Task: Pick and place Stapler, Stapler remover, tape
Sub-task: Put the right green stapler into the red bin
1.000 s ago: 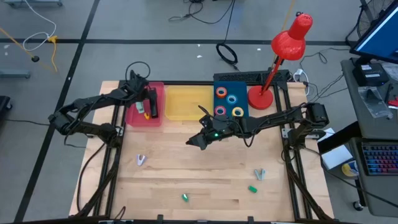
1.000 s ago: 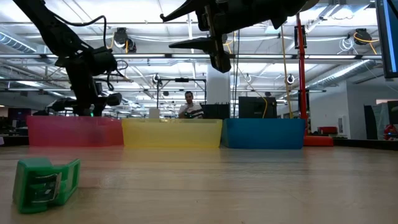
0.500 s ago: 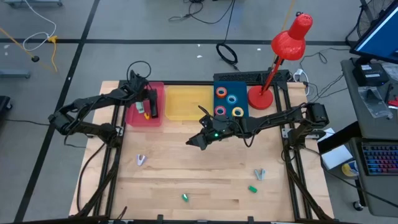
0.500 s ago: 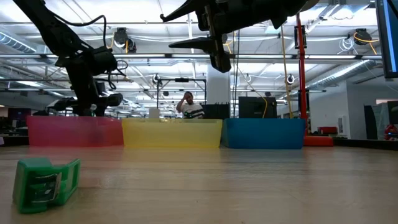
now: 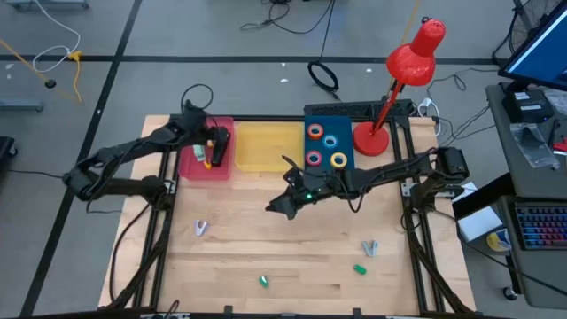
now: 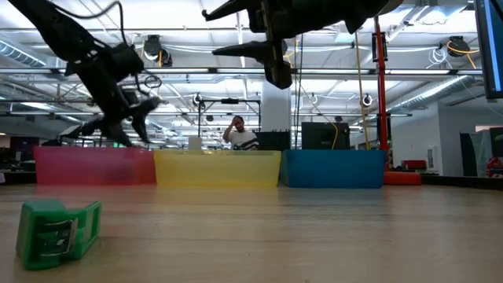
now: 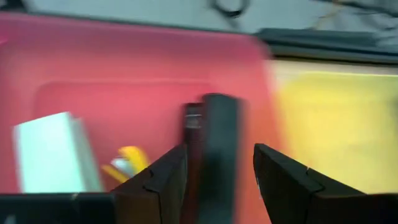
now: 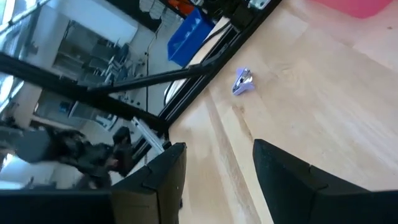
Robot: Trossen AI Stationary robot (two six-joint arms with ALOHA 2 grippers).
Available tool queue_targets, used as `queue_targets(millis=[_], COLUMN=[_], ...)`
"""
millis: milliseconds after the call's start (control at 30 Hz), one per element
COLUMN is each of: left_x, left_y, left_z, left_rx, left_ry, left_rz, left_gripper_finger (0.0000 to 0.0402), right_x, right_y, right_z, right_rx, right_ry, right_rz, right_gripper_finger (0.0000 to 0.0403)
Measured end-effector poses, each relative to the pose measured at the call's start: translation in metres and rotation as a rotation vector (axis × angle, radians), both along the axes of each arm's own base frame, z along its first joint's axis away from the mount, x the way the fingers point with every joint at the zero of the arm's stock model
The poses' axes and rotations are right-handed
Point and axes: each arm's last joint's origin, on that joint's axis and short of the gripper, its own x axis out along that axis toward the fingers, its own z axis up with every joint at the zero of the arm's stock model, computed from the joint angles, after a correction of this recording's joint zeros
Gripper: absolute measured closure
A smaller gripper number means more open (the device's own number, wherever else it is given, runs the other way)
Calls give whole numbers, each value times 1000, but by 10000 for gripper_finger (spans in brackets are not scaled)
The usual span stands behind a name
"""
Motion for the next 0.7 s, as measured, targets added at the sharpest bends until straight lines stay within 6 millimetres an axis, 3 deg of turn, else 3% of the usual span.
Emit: queue_targets(millis=[367, 533, 700], left_x=[-11, -15, -12], left_y=[-59, -87, -108], left_z=[62, 78, 85], left_rx=[198, 227, 216], left_ry=[-248, -371, -455], left_rz=[-181, -282, -390], left_gripper_finger=[218, 218, 218], right_x=[-7, -20, -53], right_y=[27, 48, 66], right_z=[-2, -13, -23], right_rx=[111, 273, 347], right_ry=[50, 285, 650], right_rz=[329, 443, 436], right_gripper_finger=[238, 246, 255])
